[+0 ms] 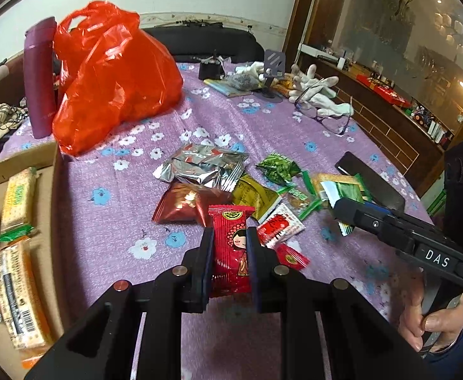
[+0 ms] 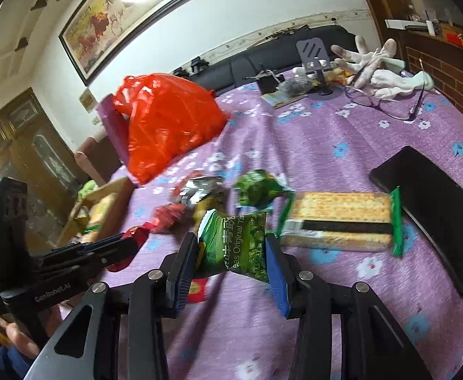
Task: Organize snacks
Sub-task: 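Carry the red candy pack with the left tool while the right tool carries the green bag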
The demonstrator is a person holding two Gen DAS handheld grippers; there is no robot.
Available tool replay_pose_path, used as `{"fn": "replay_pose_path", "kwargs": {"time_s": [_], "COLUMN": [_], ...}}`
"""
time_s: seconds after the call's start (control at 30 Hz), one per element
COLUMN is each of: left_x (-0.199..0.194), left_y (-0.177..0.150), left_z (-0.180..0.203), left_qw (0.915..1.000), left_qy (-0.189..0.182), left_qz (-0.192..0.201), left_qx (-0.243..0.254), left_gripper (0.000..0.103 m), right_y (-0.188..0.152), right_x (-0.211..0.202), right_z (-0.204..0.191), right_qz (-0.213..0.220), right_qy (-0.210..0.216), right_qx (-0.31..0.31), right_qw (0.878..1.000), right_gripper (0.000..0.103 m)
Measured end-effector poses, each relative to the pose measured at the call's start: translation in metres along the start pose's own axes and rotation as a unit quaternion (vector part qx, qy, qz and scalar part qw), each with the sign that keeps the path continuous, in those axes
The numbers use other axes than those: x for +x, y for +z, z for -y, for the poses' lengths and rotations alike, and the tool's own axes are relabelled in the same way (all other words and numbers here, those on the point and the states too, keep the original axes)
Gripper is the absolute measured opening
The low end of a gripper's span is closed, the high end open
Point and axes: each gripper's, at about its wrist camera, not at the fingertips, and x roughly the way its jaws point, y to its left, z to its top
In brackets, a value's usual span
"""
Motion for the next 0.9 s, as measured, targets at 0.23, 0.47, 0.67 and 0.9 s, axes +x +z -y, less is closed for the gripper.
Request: {"fn": "replay_pose_path", "kwargs": {"time_s": [0.23, 0.47, 0.67, 0.9], "left_x": [-0.027, -0.053, -0.073, -0.092], "left_y": [-0.004, -0.011, -0.015, -0.029], "left_z": [-0.016, -0.06, -0.11, -0.164], "left_qw": [0.9997, 0.9972, 0.9917, 0.9821], "left_qy": [0.004, 0.023, 0.047, 0.082], "left_qz": [0.017, 0.036, 0.054, 0.068], "left_qx": [-0.018, -0.061, -0.107, -0.155], "left_gripper": [0.019, 0.019, 0.019, 0.019], "right_y": [-0.005, -0.016, -0.021, -0.031], "right_x": [-0.01, 0.005, 0.024, 0.044], "right_z": [-0.042, -0.082, -0.116, -0.151], "right_qz": [-0.002, -0.03, -0.052, -0.082], "right_qy": [0.025, 0.053, 0.075, 0.089], "right_qx": [-0.027, -0.05, -0.067, -0.092], "right_qw": [0.999, 0.997, 0.994, 0.988], "right_gripper": [0.046, 0.046, 0.047, 0.047]}}
